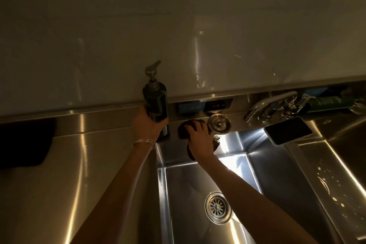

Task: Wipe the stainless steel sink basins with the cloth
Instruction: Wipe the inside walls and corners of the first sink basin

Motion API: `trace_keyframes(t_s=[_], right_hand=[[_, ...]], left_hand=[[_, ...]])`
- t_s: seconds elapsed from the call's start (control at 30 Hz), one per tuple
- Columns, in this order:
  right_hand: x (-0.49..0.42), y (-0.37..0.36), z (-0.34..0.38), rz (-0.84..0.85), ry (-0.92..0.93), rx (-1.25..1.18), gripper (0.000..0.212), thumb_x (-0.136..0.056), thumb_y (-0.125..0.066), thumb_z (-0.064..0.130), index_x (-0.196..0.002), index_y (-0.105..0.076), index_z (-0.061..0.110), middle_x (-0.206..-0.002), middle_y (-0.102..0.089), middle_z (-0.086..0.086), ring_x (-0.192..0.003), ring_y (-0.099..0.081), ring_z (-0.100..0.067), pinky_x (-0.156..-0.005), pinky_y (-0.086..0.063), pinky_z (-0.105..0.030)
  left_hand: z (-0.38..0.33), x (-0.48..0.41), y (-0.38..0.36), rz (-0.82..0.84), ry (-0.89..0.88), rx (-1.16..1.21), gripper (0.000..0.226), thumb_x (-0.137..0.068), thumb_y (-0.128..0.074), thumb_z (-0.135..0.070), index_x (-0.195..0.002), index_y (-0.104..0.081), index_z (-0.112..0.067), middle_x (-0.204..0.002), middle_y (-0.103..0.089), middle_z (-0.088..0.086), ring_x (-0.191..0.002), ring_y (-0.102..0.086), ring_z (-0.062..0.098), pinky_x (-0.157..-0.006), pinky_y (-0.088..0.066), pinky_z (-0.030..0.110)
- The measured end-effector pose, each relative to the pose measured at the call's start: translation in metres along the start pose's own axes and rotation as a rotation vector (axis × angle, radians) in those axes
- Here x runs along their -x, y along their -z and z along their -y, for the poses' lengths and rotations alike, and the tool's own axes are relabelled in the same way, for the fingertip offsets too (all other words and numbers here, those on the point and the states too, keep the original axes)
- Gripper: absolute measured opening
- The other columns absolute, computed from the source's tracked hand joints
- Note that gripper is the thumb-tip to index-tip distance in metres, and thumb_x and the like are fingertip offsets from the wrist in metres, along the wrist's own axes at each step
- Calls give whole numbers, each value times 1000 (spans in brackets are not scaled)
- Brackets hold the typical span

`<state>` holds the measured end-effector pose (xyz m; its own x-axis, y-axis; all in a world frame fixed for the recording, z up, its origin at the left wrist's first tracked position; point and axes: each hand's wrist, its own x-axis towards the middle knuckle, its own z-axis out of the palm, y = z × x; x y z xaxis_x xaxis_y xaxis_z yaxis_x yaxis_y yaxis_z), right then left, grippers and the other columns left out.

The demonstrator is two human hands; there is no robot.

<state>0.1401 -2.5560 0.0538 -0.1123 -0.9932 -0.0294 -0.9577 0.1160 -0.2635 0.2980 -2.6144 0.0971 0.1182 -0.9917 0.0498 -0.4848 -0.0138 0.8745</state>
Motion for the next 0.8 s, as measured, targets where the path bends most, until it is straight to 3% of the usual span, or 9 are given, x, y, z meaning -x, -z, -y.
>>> trace_keyframes(t_s=[0.23, 0.4, 0.8], right_hand=[[-20, -23, -2, 74, -135, -14, 47, -98, -43, 21, -143, -33, 29, -151, -27, -1, -138, -24, -27, -106, -29, -52], [-31, -26, 5, 111, -153, 16, 51, -98, -44, 20, -145, -29, 30, -151, -25, -5, -138, -22, -31, -105, -26, -58], [8, -34, -11, 63, -11, 25, 48, -93, -48, 14, -139, -42, 24, -146, -36, -2, -136, -27, -26, -99, -37, -42]], left_hand=[[14, -4, -4, -22, -24, 34, 59, -58, -86, -21, -110, -58, -12, -103, -68, 8, -88, -60, 14, -74, -42, 24], [20, -4, -10, -4, -20, 34, 60, -60, -85, -20, -112, -56, -11, -107, -66, 9, -94, -61, 18, -76, -43, 25], [13, 3, -11, 43, 4, 44, 58, -63, -84, -16, -113, -57, -7, -109, -66, 12, -102, -62, 26, -81, -43, 26]])
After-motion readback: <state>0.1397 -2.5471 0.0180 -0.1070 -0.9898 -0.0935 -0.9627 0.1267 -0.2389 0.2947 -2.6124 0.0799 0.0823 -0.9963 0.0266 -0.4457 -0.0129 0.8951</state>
